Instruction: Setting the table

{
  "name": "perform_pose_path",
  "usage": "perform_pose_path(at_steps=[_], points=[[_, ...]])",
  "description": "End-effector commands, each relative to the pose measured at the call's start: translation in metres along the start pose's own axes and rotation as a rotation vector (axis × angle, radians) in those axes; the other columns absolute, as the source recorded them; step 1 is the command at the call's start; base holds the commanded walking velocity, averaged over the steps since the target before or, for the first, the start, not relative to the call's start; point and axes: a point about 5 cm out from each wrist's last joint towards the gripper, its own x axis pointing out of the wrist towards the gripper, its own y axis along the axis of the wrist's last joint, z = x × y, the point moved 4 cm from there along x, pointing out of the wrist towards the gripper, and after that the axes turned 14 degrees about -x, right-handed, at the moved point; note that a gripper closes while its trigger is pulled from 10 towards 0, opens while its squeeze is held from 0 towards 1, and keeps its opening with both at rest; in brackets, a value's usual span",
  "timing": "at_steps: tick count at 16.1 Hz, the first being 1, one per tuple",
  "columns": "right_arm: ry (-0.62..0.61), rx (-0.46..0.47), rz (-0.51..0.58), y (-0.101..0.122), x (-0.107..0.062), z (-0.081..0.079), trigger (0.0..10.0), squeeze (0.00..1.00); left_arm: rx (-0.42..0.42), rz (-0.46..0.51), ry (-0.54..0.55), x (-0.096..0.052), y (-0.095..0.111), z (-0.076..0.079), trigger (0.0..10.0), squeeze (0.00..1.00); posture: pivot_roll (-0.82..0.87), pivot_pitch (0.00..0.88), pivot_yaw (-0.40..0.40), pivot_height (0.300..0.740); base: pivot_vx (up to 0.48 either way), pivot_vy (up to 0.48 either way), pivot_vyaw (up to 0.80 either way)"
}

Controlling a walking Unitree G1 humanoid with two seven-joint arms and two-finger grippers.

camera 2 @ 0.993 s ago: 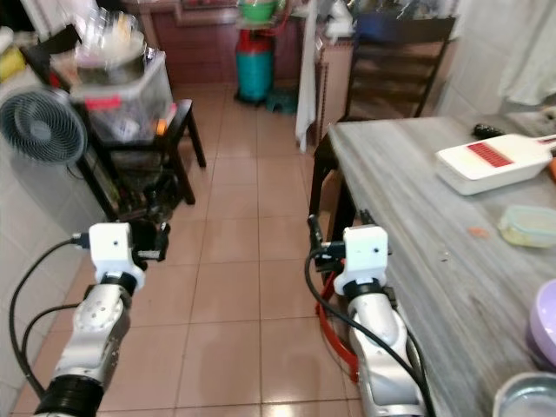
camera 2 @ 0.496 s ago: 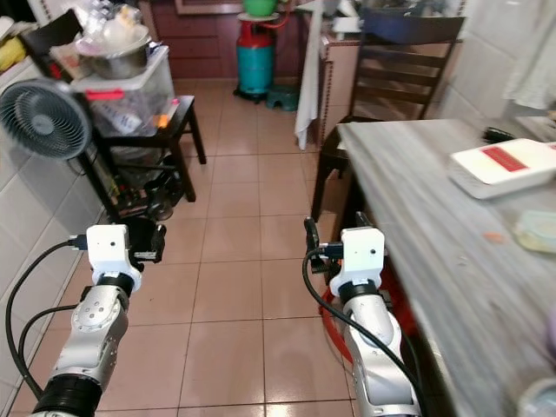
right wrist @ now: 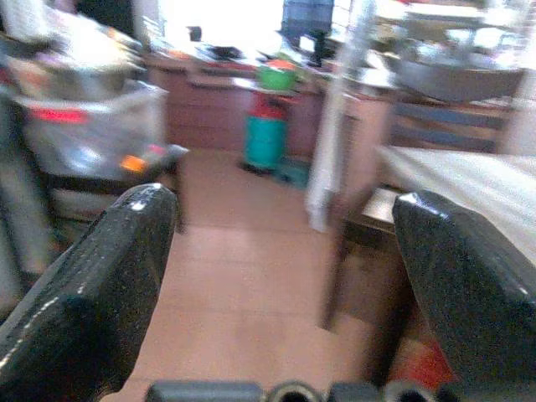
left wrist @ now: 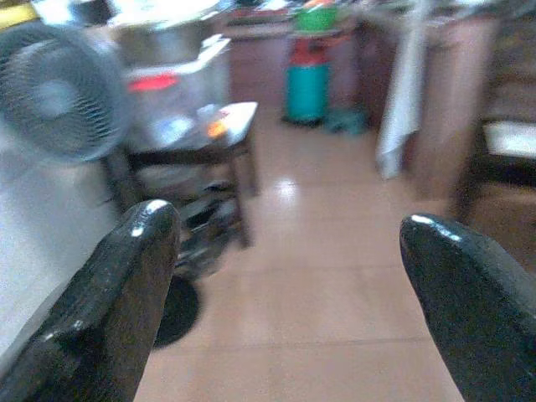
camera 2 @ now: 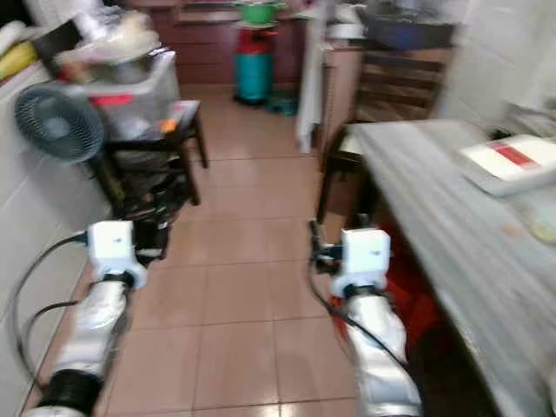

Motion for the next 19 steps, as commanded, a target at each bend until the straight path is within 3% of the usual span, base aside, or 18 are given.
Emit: perform_pose_path(at_steps=[1,6,19], points=[[-0.008,-0.009,0.002,-0.0007,-0.0012,0.0051,10.0,0.00,-0.003,0.001,0.000,0.0008,-0.0003,0.0026,10.0,0.00,-0.02,0.000,0.020,0.740,0.000,0.382,0.54],[-0.011,-0.005,-0.001,-0.0020,-0.0012,0.0047,10.0,0.00,0.007,-0.003,0.001,0.0015,-0.0008,0.0014,10.0,0.00,-0.02,0.000,0.024,0.740,0.000,0.385,0.53],[-0.020,-0.013,-0.024,-0.0105,0.0003,0.0044,10.0,0.00,0.016,-0.023,-0.004,0.0026,-0.0068,0.0021,10.0,0.00,-0.01,0.000,0.019,0.740,0.000,0.396,0.00]])
